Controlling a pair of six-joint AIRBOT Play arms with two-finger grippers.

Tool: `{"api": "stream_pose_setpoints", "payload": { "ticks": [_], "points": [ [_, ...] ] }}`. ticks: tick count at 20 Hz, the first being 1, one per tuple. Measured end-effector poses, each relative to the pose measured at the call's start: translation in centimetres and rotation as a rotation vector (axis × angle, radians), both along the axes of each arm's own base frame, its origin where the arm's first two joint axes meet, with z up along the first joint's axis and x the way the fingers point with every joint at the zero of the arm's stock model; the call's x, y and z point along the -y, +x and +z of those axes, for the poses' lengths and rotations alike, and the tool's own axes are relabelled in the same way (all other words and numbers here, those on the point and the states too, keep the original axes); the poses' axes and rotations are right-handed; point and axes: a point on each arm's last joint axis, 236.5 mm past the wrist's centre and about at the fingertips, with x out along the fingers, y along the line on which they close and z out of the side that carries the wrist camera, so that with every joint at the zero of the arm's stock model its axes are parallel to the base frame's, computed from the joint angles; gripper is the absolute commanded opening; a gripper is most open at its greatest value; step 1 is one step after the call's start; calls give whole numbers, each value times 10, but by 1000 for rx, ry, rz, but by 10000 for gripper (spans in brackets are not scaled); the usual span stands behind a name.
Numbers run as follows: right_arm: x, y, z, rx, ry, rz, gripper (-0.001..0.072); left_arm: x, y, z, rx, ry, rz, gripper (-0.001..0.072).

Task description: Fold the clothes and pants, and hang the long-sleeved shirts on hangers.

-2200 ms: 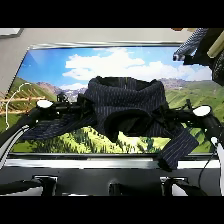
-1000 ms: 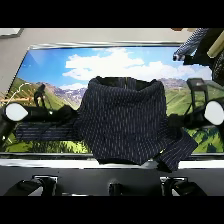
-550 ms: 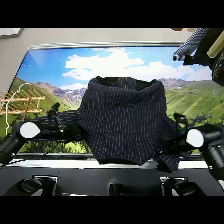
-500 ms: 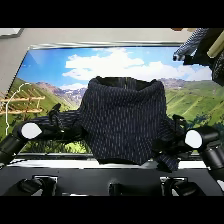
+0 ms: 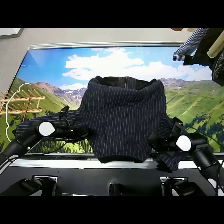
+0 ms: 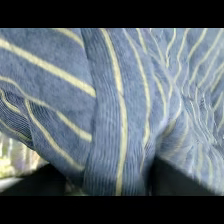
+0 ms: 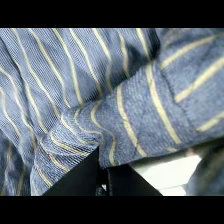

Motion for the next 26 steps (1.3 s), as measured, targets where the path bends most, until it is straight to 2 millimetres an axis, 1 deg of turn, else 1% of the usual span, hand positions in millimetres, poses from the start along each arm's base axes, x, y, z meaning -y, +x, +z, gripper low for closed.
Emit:
{"api": "stream_pose_setpoints", "payload": {
  "ticks": [3,5,7,9,11,12,13,15,16,17,18,19,20,22,24,26],
  "points": [
    [-2,7,5,11,11,-24,14,2,7,-2,2,-15,26,4],
    [0,1,14,-12,-7,5,14,0,7,1,-12,-25,41,3],
    [4,-13,29,-41,-32,64,14,-7,-2,9,-45,-30,34,2],
    [9,-36,50,-79,-46,129,14,-16,-21,23,-74,-26,0,3],
    [12,-62,74,-118,-49,182,13,-23,-46,43,-102,-26,-50,3],
    [12,-70,87,-120,-44,199,13,-26,-58,52,-117,-30,-65,3],
    [14,-77,99,-127,-49,209,13,-26,-64,62,-118,-43,-65,2],
    [19,-74,116,-125,-73,205,14,-17,-64,81,-105,-110,-39,3],
    [20,-68,120,-131,-83,205,13,-9,-57,91,-100,-166,-3,3],
    [21,-57,120,-136,-99,211,15,-1,-47,99,-94,-224,34,3],
    [21,-43,117,-137,-116,216,15,7,-35,105,-98,-282,84,2],
    [22,-25,113,-135,-138,211,15,12,-22,107,-106,-330,133,2],
    [22,-6,107,-126,-157,199,14,14,-5,107,-113,-369,191,2],
    [19,38,93,-96,-176,160,14,15,25,98,-120,-415,291,2],
    [5,80,75,-72,-151,107,14,15,54,87,-119,-459,380,3],
    [-12,114,57,-52,-98,40,15,15,82,77,-111,-494,458,2]
  ]
}}
